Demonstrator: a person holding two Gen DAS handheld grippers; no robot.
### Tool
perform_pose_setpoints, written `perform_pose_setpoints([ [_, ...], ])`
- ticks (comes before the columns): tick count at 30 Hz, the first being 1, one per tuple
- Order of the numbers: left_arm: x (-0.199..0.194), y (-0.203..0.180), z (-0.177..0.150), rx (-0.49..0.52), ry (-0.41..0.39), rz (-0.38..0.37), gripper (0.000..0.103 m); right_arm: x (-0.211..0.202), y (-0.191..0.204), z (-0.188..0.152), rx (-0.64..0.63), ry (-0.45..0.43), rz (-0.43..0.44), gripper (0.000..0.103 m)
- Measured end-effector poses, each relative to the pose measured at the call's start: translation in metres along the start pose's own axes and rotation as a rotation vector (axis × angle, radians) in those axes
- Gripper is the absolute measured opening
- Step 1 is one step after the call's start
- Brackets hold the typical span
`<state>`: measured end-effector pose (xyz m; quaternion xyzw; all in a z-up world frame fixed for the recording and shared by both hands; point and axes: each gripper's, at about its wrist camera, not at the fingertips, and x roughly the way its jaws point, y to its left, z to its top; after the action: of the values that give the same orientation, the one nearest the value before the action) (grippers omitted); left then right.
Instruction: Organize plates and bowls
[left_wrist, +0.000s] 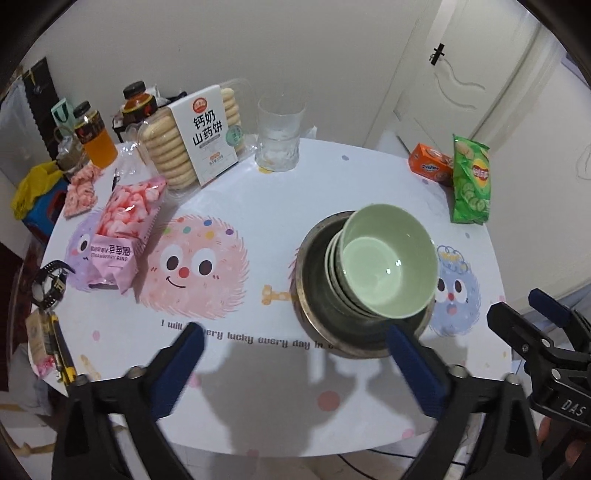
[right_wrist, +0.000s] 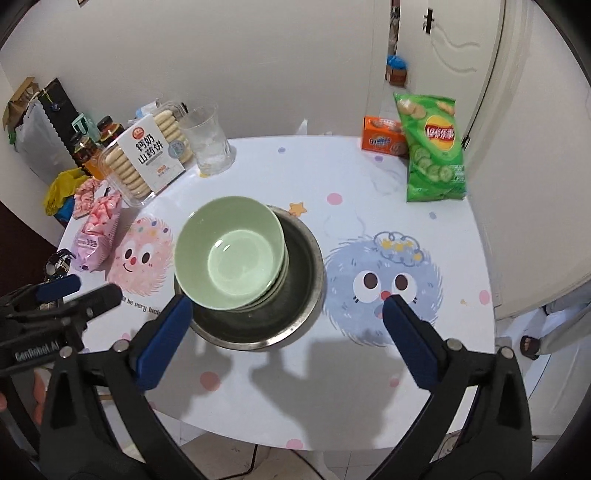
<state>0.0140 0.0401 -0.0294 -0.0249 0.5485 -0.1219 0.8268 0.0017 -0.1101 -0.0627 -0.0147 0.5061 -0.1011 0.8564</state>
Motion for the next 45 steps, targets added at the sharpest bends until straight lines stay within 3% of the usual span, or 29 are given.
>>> perform_pose_setpoints([
  [6,-0.016,-0.009,-0.004,0.019,-0.048,0.002,0.103,-0.008,0.006,-0.003,-0.012,0.016,-0.023,0.103],
  [9,-0.017,-0.015,-0.005,0.046,-0.052,0.042,0.103,-0.016,0.01,-0.005,-0.027,-0.009,-0.016,0.103],
  [13,-0.023,-0.027,-0.007,0.087,-0.098,0.187,0.103,-0.021,0.013,-0.004,-0.046,-0.017,-0.031,0.103],
  [14,-0.025,-0.028,-0.007,0.092,-0.112,0.192,0.103,-0.022,0.014,-0.004,-0.052,-0.021,-0.04,0.103],
  [25,-0.033,-0.023,-0.004,0.042,-0.14,0.127,0.103,-0.024,0.009,-0.002,-0.026,-0.02,-0.059,0.103],
  [45,-0.027,-0.02,-0.008,0.035,-0.105,0.145,0.103,-0.021,-0.001,-0.004,0.006,0.004,-0.062,0.103],
])
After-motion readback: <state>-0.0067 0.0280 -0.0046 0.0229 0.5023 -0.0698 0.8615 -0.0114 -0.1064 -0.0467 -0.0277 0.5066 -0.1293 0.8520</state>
